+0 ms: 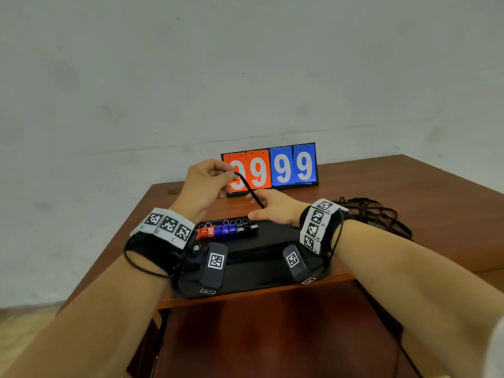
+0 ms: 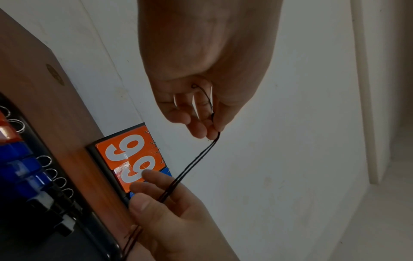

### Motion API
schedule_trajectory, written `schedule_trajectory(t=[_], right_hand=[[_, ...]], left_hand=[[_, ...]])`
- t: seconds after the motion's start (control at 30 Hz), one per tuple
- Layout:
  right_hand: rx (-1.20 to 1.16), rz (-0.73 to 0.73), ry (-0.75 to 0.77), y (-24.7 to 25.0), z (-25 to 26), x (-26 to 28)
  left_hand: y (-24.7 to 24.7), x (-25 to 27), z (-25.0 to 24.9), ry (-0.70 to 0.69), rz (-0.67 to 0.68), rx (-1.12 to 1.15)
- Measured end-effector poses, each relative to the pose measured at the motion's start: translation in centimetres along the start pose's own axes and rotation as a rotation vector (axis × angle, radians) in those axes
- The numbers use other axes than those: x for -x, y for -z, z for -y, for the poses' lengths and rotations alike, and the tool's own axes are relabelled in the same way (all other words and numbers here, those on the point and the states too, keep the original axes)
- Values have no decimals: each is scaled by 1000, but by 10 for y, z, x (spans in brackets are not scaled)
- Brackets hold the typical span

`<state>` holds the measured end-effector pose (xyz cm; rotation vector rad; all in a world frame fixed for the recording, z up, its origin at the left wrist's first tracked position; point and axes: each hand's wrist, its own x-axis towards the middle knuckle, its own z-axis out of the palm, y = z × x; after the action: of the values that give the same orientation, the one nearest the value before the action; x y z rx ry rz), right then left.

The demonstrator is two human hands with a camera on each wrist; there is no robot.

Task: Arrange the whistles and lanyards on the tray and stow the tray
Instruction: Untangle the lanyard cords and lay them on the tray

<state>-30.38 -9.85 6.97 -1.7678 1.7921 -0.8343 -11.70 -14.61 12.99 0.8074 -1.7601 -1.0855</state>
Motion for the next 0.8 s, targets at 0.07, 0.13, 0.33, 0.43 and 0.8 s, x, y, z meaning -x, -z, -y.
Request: schedule_trajectory(t=[0.07,0.13,0.33,0.43,0.8], right_hand=[[55,-37,4,-6,4,-6],[46,-85,-15,-3,3,-6],[-60,-111,-32,31,-8,23],[-262,-75,-66,39,-18,32],[-443,-115,-246,49,-56,55]], left_hand=[[9,1,2,-4,-16,7],[22,-1,9,17,-80,20],[67,2,51,168,-226,25],[82,8,72,235,-249,15],[115,29,111,392,-233,-97]])
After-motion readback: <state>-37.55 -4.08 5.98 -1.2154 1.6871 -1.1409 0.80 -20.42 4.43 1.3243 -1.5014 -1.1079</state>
